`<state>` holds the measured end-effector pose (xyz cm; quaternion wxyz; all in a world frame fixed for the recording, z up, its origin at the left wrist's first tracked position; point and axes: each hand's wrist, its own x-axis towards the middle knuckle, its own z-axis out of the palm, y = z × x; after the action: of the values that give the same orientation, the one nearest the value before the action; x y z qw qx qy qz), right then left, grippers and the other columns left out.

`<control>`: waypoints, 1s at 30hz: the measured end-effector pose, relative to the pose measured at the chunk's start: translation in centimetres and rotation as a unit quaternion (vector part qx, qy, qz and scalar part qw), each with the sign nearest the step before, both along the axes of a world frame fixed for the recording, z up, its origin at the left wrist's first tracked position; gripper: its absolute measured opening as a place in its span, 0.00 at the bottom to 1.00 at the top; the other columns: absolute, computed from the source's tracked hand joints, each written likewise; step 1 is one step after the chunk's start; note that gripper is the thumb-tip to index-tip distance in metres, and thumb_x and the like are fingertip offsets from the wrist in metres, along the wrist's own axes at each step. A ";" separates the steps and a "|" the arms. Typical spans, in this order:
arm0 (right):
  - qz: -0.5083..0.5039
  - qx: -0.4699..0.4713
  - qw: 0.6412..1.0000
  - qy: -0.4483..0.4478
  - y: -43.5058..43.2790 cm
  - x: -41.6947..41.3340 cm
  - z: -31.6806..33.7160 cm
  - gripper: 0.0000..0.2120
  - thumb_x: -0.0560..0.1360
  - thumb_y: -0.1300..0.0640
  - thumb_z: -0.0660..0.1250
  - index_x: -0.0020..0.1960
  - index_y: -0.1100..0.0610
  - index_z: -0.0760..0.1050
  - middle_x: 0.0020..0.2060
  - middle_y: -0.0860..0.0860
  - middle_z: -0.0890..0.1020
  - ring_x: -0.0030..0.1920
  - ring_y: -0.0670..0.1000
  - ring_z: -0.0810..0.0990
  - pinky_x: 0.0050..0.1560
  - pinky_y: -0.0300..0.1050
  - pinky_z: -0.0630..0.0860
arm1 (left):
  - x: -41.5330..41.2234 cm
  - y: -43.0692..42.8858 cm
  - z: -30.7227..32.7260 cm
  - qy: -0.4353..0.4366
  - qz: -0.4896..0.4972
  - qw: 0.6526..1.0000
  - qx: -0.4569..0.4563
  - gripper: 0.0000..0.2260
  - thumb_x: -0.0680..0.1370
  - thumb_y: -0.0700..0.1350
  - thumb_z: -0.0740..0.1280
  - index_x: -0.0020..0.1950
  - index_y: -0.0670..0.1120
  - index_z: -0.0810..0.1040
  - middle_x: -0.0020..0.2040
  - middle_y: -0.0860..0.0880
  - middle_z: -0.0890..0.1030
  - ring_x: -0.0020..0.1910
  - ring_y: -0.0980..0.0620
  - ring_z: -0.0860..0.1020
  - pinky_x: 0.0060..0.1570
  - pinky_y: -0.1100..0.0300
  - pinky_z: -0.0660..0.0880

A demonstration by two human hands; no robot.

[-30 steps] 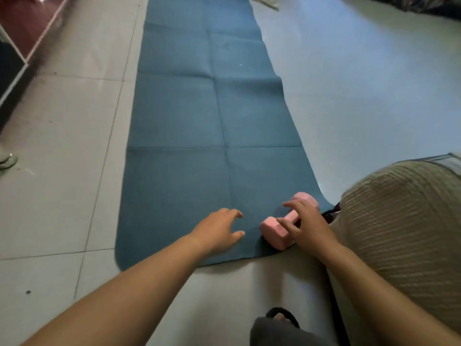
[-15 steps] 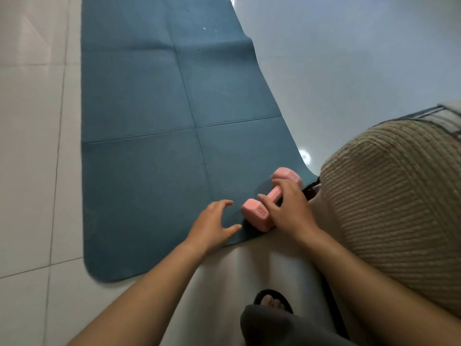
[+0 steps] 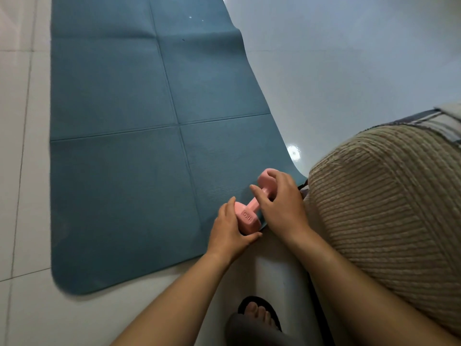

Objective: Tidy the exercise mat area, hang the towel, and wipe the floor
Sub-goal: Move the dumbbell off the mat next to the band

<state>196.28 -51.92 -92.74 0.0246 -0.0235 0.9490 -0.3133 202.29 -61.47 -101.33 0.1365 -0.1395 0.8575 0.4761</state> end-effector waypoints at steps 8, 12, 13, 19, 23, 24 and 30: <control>0.019 -0.006 1.000 0.003 -0.2 -0.1 0.0 0.23 0.72 0.51 0.70 0.63 0.60 0.71 0.58 0.54 0.75 0.58 0.48 0.72 0.60 0.36 0.64 | -1.2 -2.3 1.3 0.086 0.013 0.996 -0.018 0.37 0.60 0.53 0.77 0.65 0.48 0.68 0.60 0.50 0.73 0.57 0.52 0.73 0.54 0.61 0.70; 0.069 0.001 0.997 -0.029 -0.4 0.2 -0.4 0.20 0.72 0.51 0.70 0.61 0.59 0.72 0.57 0.53 0.75 0.57 0.49 0.73 0.53 0.30 0.62 | -1.1 -7.3 3.0 0.102 -0.053 0.993 -0.034 0.36 0.57 0.52 0.76 0.64 0.51 0.70 0.58 0.52 0.74 0.55 0.53 0.73 0.54 0.61 0.71; 0.090 0.010 0.995 -0.037 -0.3 0.3 -0.6 0.20 0.73 0.51 0.70 0.61 0.58 0.72 0.57 0.52 0.76 0.57 0.49 0.74 0.52 0.30 0.62 | -0.6 -8.7 3.0 0.095 -0.063 0.993 -0.034 0.36 0.57 0.53 0.75 0.63 0.51 0.70 0.57 0.53 0.74 0.55 0.53 0.73 0.54 0.61 0.72; 0.194 0.086 0.974 -0.083 -0.9 1.0 -2.3 0.23 0.72 0.50 0.71 0.64 0.57 0.71 0.61 0.52 0.74 0.61 0.51 0.72 0.59 0.39 0.66 | 3.5 -14.0 1.6 0.033 -0.053 0.998 -0.023 0.36 0.57 0.50 0.76 0.63 0.51 0.69 0.56 0.54 0.74 0.54 0.53 0.74 0.55 0.59 0.74; 0.239 0.106 0.960 -0.104 -1.6 0.6 -3.2 0.28 0.69 0.52 0.74 0.66 0.58 0.70 0.64 0.53 0.71 0.64 0.53 0.71 0.64 0.42 0.65 | 4.8 -13.8 1.3 0.040 -0.055 0.997 -0.038 0.36 0.61 0.45 0.77 0.66 0.49 0.67 0.61 0.53 0.72 0.58 0.54 0.72 0.54 0.69 0.66; 0.241 0.105 0.959 -0.107 -1.6 0.6 -3.4 0.29 0.68 0.52 0.74 0.66 0.58 0.69 0.65 0.53 0.70 0.64 0.53 0.70 0.65 0.43 0.65 | 4.8 -13.6 1.4 0.040 -0.059 0.996 -0.045 0.37 0.61 0.45 0.77 0.68 0.48 0.66 0.63 0.52 0.70 0.60 0.54 0.71 0.56 0.70 0.64; 0.269 0.095 0.949 -0.138 -0.8 0.4 -4.2 0.41 0.65 0.57 0.77 0.72 0.53 0.61 0.71 0.50 0.62 0.69 0.53 0.65 0.69 0.44 0.62 | 4.3 -12.8 1.8 0.009 -0.055 0.994 -0.093 0.44 0.63 0.48 0.78 0.73 0.47 0.58 0.71 0.50 0.63 0.67 0.51 0.66 0.63 0.63 0.64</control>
<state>196.70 -52.75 -96.93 0.2407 -0.2322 0.9201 -0.2041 206.58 -74.32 -99.48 0.1415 -0.1004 0.9053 0.3877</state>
